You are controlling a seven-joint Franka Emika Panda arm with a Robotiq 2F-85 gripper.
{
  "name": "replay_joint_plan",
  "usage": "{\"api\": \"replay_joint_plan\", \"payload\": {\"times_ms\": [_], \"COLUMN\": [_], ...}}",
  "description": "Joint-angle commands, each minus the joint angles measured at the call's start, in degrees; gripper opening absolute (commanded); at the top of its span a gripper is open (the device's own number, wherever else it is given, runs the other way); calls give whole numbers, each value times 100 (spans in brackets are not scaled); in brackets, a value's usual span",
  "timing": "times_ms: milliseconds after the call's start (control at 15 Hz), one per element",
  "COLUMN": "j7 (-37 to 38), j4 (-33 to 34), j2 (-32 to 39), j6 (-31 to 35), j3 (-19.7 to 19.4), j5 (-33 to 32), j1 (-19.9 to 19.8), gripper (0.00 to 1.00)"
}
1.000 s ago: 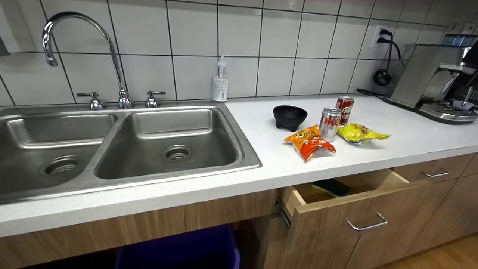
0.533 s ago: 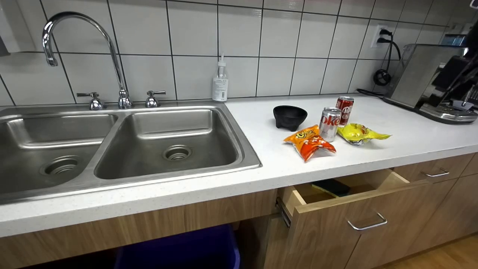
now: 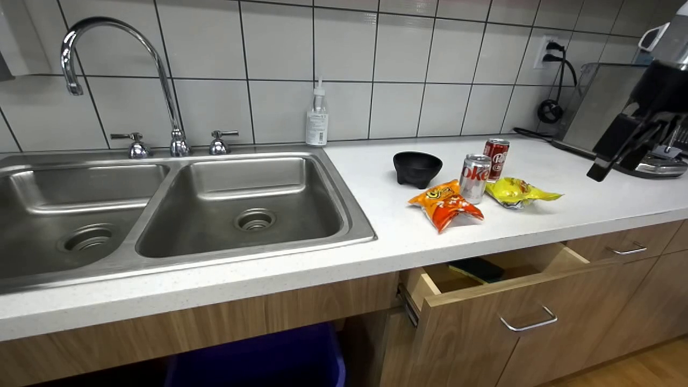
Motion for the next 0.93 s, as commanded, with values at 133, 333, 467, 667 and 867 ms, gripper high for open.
{"api": "replay_joint_plan", "payload": {"times_ms": [133, 333, 467, 667, 867], "j7": [-310, -235, -185, 38, 82], "j4": [-54, -45, -32, -5, -67], "j2": [578, 967, 1211, 1546, 1526], "j6": [496, 792, 997, 1313, 1263], "j3": [113, 194, 261, 367, 430], "j5": [180, 87, 39, -94, -106], "j1": [-52, -108, -136, -170, -216], "gripper": [100, 100, 100, 100, 100]}}
